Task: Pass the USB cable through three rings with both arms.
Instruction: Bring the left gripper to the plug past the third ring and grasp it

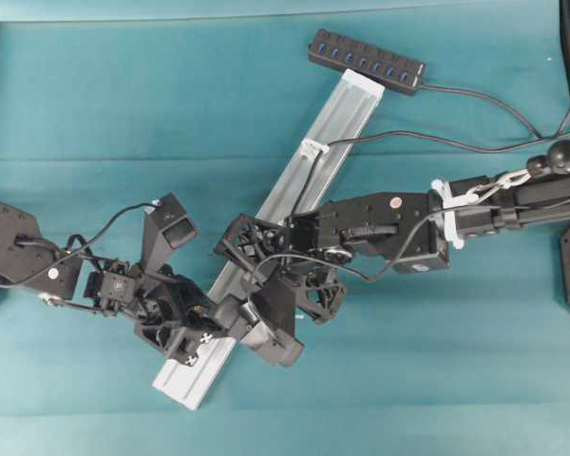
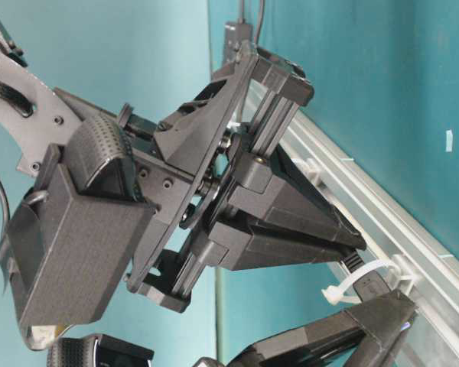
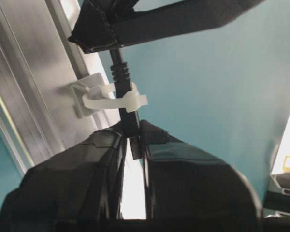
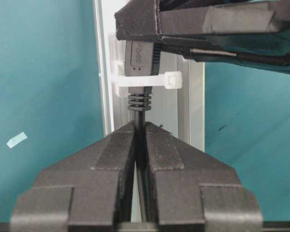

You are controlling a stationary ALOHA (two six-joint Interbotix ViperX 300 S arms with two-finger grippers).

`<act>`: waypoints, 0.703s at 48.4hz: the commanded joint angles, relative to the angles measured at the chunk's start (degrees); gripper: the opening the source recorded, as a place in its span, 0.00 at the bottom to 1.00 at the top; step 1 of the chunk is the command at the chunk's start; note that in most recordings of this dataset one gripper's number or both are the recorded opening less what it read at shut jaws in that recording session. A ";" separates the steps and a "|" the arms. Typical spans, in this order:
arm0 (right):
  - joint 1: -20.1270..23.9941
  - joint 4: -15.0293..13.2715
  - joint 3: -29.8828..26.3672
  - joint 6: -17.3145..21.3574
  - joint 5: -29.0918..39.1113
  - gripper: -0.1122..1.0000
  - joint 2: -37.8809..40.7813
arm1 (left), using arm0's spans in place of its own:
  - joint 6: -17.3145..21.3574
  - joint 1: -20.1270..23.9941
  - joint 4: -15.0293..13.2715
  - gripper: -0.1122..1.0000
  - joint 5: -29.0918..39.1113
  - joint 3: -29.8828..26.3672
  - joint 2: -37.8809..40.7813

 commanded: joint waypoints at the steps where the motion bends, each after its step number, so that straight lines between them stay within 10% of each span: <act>1: 0.18 0.18 -0.09 0.62 -0.18 0.18 0.35 | 0.00 -0.26 0.09 0.17 -0.26 -0.44 -0.62; 34: 0.09 0.18 -0.53 0.44 1.76 0.21 0.35 | -0.09 -0.26 0.09 0.17 -0.26 -0.18 -0.79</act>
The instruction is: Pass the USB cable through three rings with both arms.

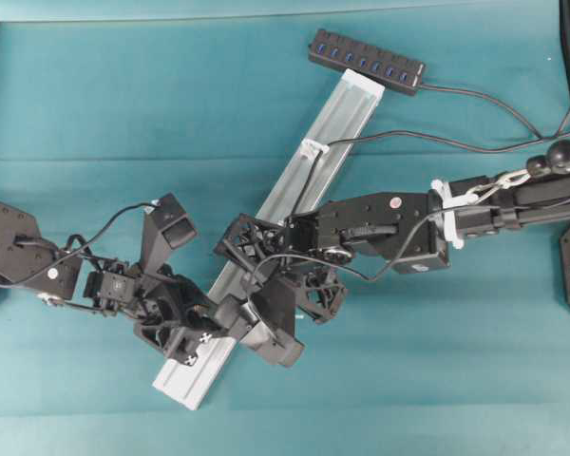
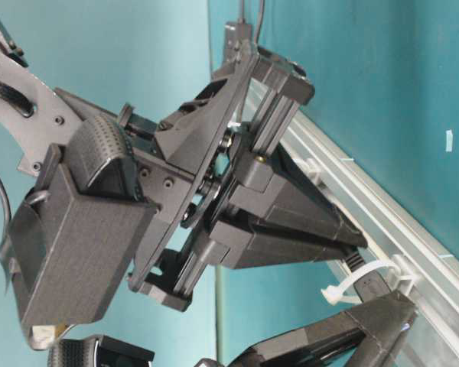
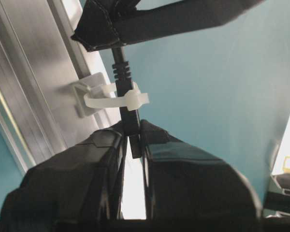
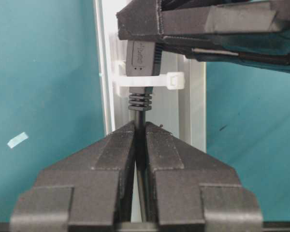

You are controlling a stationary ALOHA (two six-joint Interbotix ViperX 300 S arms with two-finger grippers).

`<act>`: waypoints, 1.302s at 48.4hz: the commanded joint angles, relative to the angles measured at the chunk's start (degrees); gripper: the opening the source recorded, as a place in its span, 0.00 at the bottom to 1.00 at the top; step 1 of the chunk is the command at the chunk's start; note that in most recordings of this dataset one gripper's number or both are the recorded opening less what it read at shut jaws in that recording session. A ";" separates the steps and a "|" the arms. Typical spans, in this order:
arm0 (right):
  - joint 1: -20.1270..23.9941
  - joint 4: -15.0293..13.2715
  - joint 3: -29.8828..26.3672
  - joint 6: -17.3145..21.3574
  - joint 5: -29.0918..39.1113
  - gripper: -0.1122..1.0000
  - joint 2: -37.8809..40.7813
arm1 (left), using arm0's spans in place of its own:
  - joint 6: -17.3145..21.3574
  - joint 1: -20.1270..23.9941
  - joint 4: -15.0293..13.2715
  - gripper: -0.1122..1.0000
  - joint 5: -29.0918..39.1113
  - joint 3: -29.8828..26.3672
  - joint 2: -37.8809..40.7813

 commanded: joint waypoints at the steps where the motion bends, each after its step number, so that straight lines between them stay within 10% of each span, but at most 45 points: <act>1: 0.09 0.09 -0.44 0.44 0.70 0.24 0.26 | 0.09 -0.26 0.18 0.17 -0.26 -0.35 -0.70; 16: 0.26 0.00 0.70 0.53 -4.66 0.93 -0.35 | 0.18 -0.26 0.18 0.17 -0.26 -0.26 -1.05; 63: -2.46 -0.09 1.14 0.62 -3.43 0.90 -2.72 | -5.19 -4.04 0.18 0.17 1.76 5.54 -7.56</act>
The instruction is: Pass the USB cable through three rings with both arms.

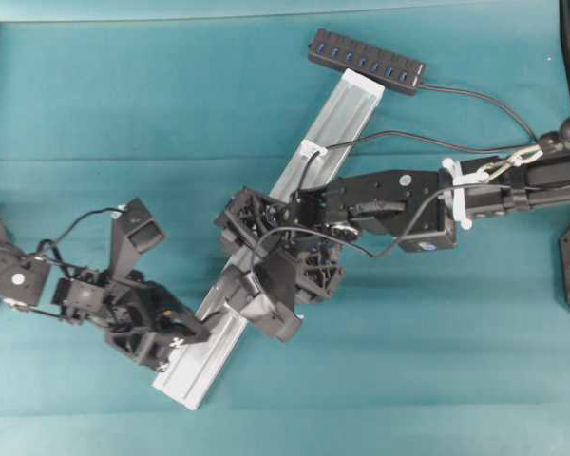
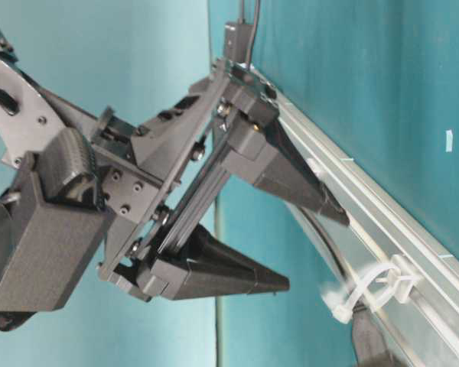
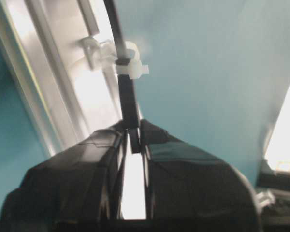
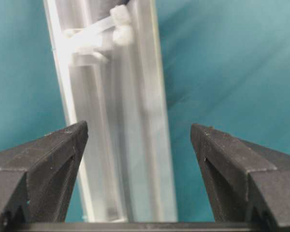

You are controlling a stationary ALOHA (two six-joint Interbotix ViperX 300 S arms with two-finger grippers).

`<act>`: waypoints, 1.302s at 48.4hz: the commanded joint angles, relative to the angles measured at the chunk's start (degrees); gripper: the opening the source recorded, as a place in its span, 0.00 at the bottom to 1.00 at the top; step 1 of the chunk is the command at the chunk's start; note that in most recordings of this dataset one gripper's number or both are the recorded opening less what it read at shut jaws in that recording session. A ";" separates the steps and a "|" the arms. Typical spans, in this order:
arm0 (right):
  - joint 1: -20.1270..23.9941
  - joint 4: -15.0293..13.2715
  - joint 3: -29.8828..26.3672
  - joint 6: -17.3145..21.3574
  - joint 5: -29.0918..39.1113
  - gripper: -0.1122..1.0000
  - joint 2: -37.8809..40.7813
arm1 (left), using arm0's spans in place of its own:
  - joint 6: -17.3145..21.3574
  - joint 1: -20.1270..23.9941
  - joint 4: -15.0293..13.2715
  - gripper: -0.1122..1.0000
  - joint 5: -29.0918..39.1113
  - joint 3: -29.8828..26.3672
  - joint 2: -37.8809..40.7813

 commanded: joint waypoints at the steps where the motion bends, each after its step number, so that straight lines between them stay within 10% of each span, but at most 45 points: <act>1: 0.09 -0.09 -0.35 0.70 0.18 0.90 -0.44 | -0.09 -0.70 0.18 0.17 -0.18 0.26 -1.32; 63: 0.09 -0.09 0.62 4.22 2.20 0.90 -3.87 | -4.83 -7.38 0.18 0.17 0.79 1.14 -3.25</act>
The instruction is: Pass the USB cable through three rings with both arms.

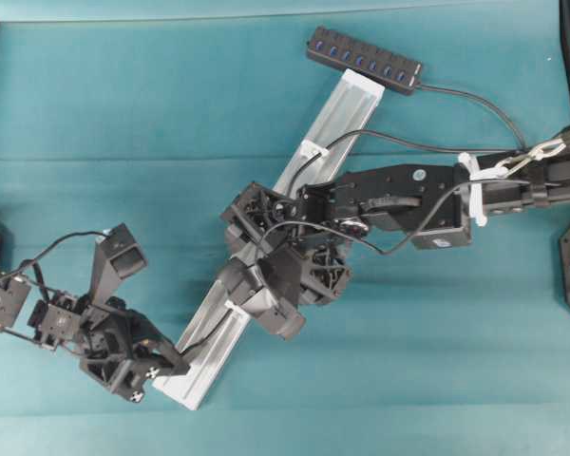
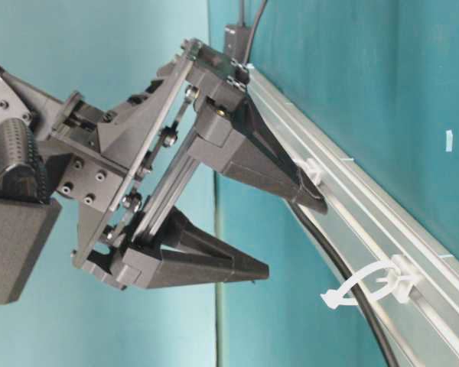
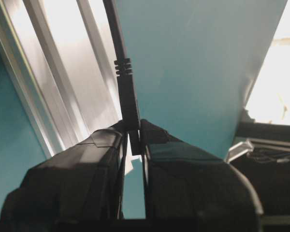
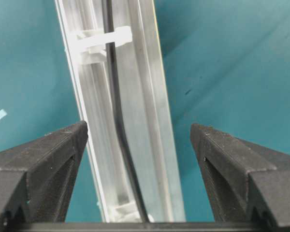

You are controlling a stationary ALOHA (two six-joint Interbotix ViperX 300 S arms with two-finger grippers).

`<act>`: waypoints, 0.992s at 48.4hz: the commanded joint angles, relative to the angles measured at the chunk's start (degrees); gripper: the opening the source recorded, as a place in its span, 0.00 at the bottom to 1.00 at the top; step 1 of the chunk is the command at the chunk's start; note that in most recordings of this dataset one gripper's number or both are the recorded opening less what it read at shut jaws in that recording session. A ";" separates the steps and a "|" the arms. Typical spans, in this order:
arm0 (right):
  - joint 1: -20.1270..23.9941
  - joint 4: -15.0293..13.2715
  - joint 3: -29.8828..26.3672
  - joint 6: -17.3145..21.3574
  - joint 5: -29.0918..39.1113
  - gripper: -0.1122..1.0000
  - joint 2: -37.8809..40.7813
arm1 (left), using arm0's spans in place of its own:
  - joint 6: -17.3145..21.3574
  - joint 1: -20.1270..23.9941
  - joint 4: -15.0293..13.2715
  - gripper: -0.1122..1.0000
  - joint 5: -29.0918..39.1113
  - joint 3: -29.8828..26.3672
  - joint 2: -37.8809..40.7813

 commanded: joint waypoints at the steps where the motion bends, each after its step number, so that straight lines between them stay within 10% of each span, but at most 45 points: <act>1: 0.18 0.00 0.00 0.70 -0.18 0.90 -1.05 | 0.00 -0.88 0.18 0.17 0.00 -0.35 -0.97; 48: 0.53 -0.09 1.58 0.79 0.00 0.90 -1.93 | -0.18 -0.62 0.18 0.17 5.62 -0.79 -1.05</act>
